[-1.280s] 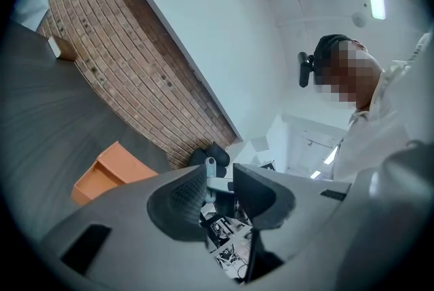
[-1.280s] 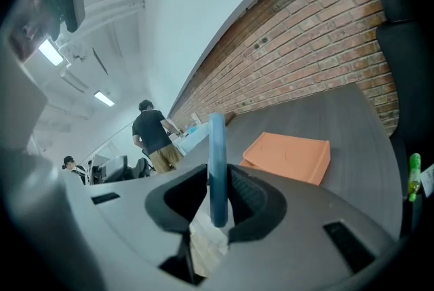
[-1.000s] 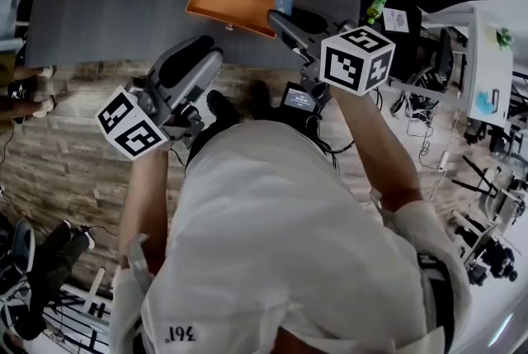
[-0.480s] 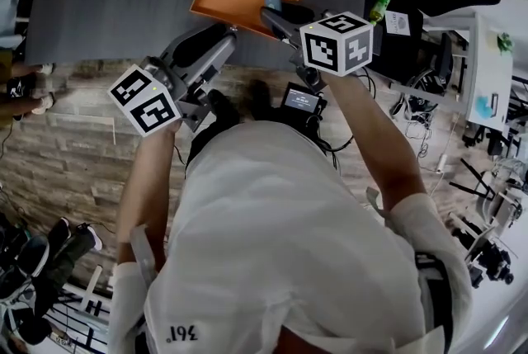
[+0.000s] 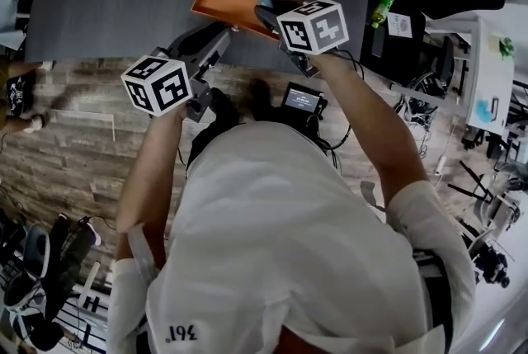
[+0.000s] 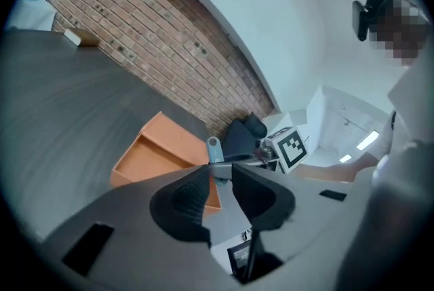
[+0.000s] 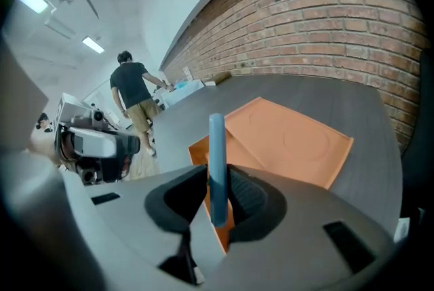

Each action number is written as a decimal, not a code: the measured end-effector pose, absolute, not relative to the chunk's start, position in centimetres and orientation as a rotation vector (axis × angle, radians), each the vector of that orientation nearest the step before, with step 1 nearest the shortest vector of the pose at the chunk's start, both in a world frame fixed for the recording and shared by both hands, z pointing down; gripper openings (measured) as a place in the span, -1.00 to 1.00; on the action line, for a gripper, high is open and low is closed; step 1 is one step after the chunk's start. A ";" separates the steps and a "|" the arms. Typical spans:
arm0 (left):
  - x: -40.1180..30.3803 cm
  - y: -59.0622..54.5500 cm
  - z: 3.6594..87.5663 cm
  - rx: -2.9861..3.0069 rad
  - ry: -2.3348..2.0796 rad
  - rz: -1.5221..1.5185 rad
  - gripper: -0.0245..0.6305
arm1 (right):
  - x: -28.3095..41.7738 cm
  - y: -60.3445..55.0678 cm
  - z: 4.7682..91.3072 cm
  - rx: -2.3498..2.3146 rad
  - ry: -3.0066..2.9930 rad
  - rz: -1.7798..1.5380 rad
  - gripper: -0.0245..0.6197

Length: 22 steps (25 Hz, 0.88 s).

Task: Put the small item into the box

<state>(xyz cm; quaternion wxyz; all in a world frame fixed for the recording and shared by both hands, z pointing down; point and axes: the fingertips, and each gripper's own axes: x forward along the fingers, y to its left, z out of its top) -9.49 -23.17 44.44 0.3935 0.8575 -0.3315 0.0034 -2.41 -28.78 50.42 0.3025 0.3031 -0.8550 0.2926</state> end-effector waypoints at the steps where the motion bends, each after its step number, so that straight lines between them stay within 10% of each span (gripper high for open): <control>1: -9.7 -23.3 45.3 2.152 -0.865 0.041 -0.59 | -2.5 -28.9 51.2 0.792 -2.249 0.766 -0.62; 22: -9.9 -21.4 47.3 2.169 -0.946 0.211 -0.59 | -5.3 -31.1 59.9 0.649 -1.962 0.712 -0.62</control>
